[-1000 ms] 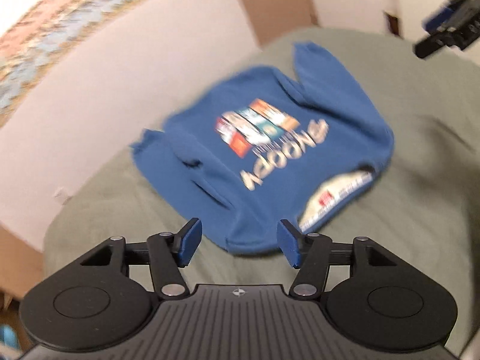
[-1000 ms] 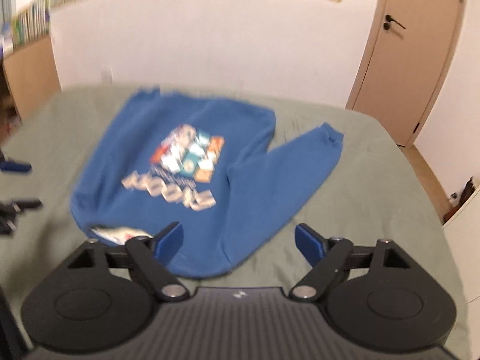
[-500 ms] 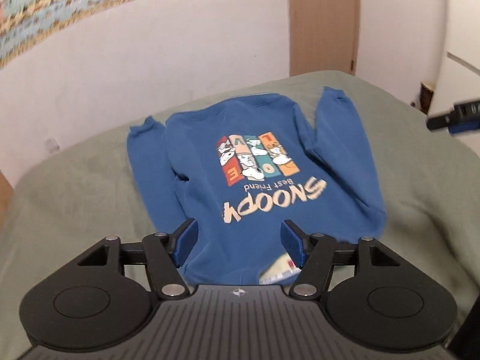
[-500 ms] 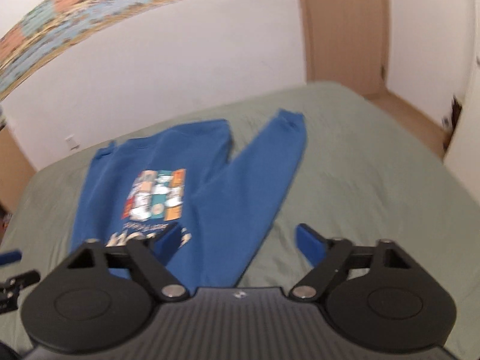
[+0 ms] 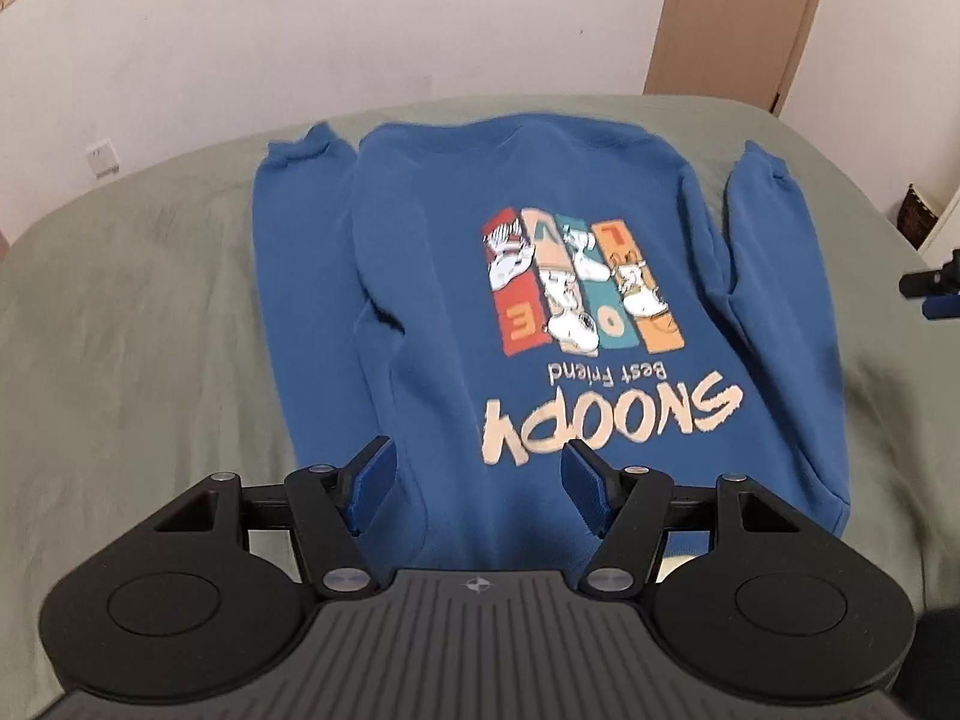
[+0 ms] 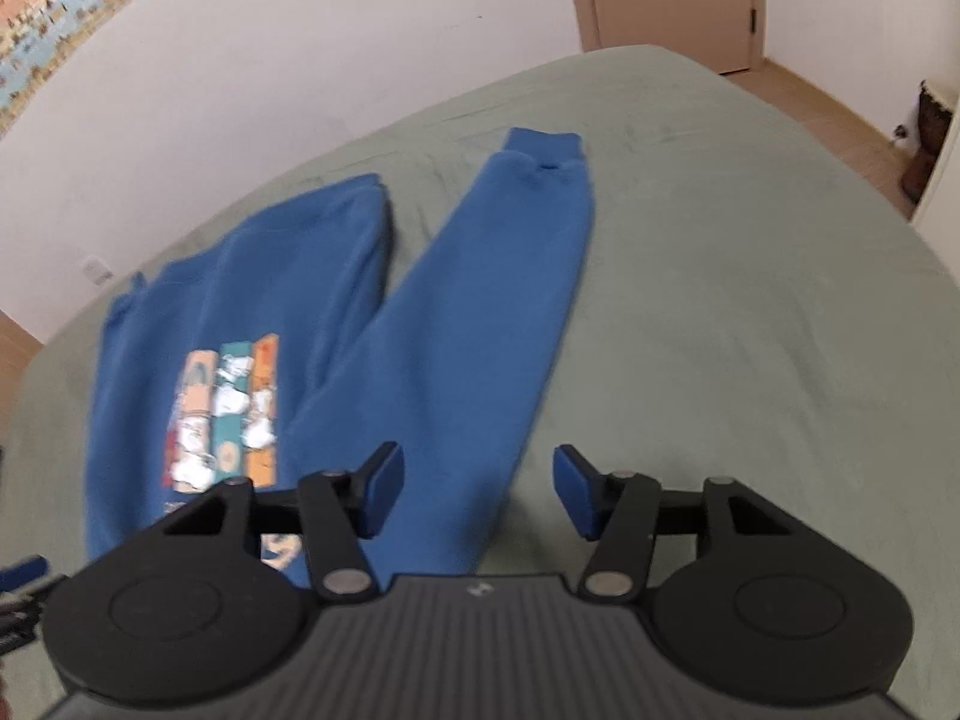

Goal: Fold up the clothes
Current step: 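Move the right gripper toward the sweatshirt sleeve cuff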

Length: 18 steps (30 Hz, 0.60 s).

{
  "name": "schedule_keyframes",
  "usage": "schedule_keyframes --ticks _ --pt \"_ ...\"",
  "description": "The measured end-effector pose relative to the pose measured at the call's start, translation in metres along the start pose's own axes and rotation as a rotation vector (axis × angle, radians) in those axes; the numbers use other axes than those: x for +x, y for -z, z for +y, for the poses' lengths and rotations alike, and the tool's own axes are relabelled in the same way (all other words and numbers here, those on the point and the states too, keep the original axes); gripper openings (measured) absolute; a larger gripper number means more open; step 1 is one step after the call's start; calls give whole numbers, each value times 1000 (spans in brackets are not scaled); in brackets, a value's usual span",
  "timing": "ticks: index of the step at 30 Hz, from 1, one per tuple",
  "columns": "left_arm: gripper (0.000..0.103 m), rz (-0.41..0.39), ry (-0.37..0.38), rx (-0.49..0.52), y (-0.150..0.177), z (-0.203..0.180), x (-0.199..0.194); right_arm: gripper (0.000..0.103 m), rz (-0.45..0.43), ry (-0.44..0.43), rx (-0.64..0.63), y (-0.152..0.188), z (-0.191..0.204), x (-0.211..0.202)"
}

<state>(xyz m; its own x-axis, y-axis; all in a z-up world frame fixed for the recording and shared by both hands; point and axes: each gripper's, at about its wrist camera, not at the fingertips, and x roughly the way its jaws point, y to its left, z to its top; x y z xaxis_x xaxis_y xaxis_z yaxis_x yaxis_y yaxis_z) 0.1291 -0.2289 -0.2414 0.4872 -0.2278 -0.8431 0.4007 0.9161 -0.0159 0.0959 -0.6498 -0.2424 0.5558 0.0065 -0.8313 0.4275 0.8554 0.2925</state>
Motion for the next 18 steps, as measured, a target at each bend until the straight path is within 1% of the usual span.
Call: schedule_keyframes --ticks 2,4,7,10,14,18 --pt "60 -4 17 -12 1 -2 3 59 -4 13 14 -2 -1 5" --pt "60 -33 17 -11 1 -7 2 59 -24 13 16 -1 -3 11" --pt "60 -83 18 -1 5 -14 -4 58 -57 -2 -31 6 5 9" --pt "60 -102 14 15 5 -20 -14 59 -80 -35 -70 15 14 0" --pt "60 -127 -7 41 4 -29 -26 59 -72 -53 -119 18 31 -5" --pt "60 -117 0 15 6 -36 -22 59 -56 -69 -148 16 36 -3"
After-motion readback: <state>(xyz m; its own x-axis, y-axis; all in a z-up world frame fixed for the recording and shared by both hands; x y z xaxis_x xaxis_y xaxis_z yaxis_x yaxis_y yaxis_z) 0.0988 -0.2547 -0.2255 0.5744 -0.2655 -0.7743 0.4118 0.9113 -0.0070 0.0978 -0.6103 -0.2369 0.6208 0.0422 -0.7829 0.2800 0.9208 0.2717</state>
